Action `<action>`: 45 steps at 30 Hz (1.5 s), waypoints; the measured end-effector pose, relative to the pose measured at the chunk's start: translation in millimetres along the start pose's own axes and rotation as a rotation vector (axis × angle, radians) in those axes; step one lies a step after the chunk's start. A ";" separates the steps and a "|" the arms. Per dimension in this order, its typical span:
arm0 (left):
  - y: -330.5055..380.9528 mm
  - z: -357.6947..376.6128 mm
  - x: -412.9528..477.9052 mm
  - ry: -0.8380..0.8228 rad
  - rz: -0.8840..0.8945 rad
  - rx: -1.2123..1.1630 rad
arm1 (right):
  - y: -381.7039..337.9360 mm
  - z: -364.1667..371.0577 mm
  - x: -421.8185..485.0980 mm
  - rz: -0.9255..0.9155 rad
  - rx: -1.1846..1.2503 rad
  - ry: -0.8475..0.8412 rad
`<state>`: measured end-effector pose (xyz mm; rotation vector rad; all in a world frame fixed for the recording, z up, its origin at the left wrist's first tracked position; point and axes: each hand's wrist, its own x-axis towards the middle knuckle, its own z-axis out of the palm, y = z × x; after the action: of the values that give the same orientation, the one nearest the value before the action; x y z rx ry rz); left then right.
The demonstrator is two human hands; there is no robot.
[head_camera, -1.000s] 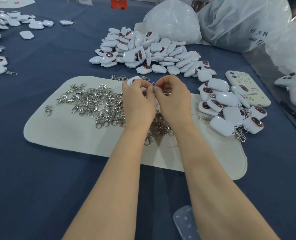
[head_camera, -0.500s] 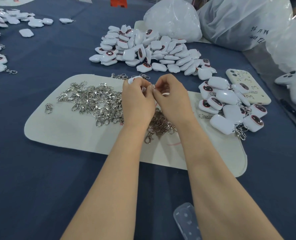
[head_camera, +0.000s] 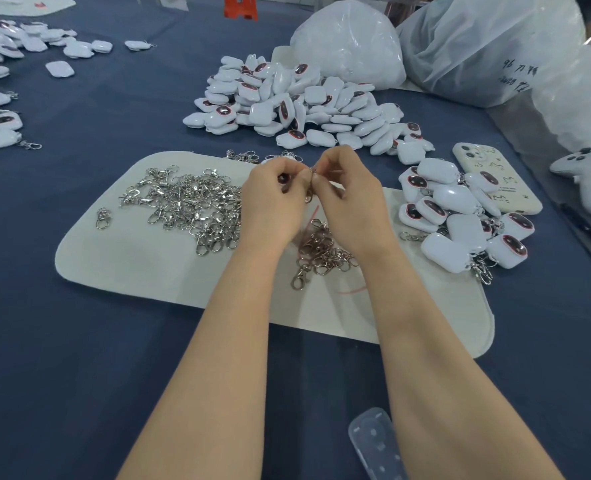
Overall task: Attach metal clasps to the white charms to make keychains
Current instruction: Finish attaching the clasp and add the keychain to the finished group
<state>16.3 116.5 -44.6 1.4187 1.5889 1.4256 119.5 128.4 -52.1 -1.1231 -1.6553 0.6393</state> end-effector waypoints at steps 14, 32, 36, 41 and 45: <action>0.6 4.5 -2.1 -0.042 -0.051 -0.233 | 4.8 -1.4 1.9 0.113 -0.026 0.119; -3.1 6.9 0.7 -0.061 -0.073 -0.154 | 0.6 2.3 0.4 0.113 -0.081 0.120; -2.2 8.1 0.9 -0.037 -0.085 -0.189 | 0.2 2.6 0.7 0.125 -0.077 0.151; -3.6 9.1 0.4 -0.059 -0.097 -0.190 | -0.5 3.4 1.2 0.129 -0.083 0.148; -4.4 8.5 0.6 -0.055 -0.092 -0.182 | 0.1 3.3 1.3 0.132 -0.079 0.130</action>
<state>22.3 120.4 -50.9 1.2531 1.4326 1.4262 116.4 130.0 -52.8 -1.3125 -1.5155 0.5755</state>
